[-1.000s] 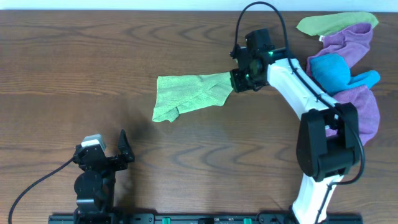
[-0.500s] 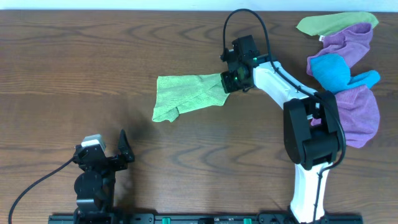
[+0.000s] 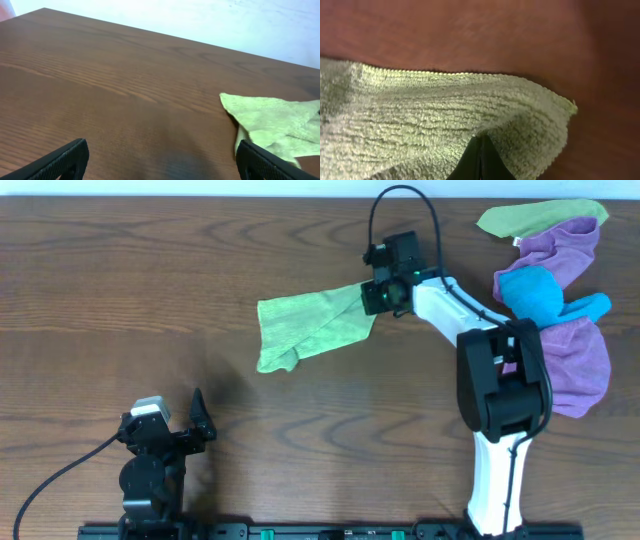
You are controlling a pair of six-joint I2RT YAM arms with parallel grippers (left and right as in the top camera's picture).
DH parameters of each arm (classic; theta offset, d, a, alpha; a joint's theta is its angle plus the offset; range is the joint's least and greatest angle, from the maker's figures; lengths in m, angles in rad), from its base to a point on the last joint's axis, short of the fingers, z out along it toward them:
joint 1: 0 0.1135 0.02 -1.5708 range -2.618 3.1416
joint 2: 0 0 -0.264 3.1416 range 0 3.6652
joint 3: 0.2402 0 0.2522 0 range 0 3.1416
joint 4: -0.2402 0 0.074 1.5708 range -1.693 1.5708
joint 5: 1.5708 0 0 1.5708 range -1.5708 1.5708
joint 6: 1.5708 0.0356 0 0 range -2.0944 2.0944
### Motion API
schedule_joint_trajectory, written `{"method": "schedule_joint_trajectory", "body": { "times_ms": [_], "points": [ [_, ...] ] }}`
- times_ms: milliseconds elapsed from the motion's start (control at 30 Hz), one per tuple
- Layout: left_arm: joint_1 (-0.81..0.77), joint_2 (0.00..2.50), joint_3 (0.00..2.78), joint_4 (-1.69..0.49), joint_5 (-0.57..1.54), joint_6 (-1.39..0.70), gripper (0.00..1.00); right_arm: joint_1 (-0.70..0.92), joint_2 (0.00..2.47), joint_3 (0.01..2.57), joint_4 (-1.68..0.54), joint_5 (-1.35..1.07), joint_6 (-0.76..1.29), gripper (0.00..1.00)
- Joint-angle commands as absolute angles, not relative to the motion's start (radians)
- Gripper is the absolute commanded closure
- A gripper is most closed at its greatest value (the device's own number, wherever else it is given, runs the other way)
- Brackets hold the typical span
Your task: Fold the cloth
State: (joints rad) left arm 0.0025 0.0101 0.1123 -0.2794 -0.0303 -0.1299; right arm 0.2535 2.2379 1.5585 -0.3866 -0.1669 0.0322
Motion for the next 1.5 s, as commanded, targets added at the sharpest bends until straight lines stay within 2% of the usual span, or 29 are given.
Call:
{"method": "schedule_joint_trajectory", "body": {
  "times_ms": [0, 200, 367, 433, 500, 567, 700, 867, 967, 1067, 1133, 1200, 1233, 1267, 1467],
  "points": [
    [-0.001, 0.005, 0.087, -0.285, -0.033, -0.115, 0.05, 0.206, 2.306, 1.556, -0.351, -0.097, 0.078, 0.99],
    [-0.001, 0.005, 0.087, -0.285, -0.033, -0.115, 0.05, 0.160, 2.310, 1.557, -0.205, -0.093, 0.100, 0.99],
    [-0.001, 0.005, 0.087, -0.285, -0.033, -0.115, 0.05, 0.141, 2.311, 1.575, -0.165, -0.093, 0.100, 0.99],
    [-0.001, 0.005, 0.087, -0.285, -0.033, -0.115, 0.05, 0.142, 2.307, 1.599, -0.183, -0.094, 0.100, 0.78],
    [-0.001, 0.005, 0.087, -0.285, -0.033, -0.115, 0.05, 0.144, 2.294, 1.632, -0.229, -0.094, 0.100, 0.51],
    [-0.001, 0.005, 0.087, -0.285, -0.033, -0.115, 0.05, 0.147, 2.270, 1.676, -0.292, -0.094, 0.099, 0.41],
    [-0.001, 0.005, 0.087, -0.285, -0.033, -0.115, 0.05, 0.147, 2.213, 1.744, -0.386, -0.094, 0.091, 0.32],
    [-0.001, 0.005, 0.087, -0.285, -0.033, -0.115, 0.05, 0.152, 2.098, 1.781, -0.516, -0.094, 0.088, 0.36],
    [-0.001, 0.005, 0.087, -0.285, -0.033, -0.115, 0.05, 0.160, 2.034, 1.781, -0.593, -0.093, 0.070, 0.27],
    [-0.001, 0.005, 0.087, -0.285, -0.033, -0.115, 0.05, 0.164, 1.993, 1.781, -0.648, -0.077, 0.053, 0.25],
    [-0.001, 0.005, 0.087, -0.285, -0.033, -0.115, 0.05, 0.165, 1.987, 1.781, -0.686, -0.087, 0.051, 0.31],
    [-0.001, 0.005, 0.087, -0.285, -0.033, -0.115, 0.05, 0.171, 1.986, 1.781, -0.762, -0.127, 0.046, 0.47],
    [-0.001, 0.005, 0.087, -0.285, -0.033, -0.115, 0.05, 0.178, 1.986, 1.780, -0.804, -0.147, 0.030, 0.65],
    [-0.001, 0.005, 0.087, -0.285, -0.033, -0.115, 0.05, 0.194, 1.986, 1.780, -0.861, -0.156, 0.010, 0.99],
    [-0.001, 0.005, 0.087, -0.285, -0.033, -0.115, 0.05, 0.299, 1.986, 1.766, -1.007, -0.075, -0.054, 0.98]
  ]
}}
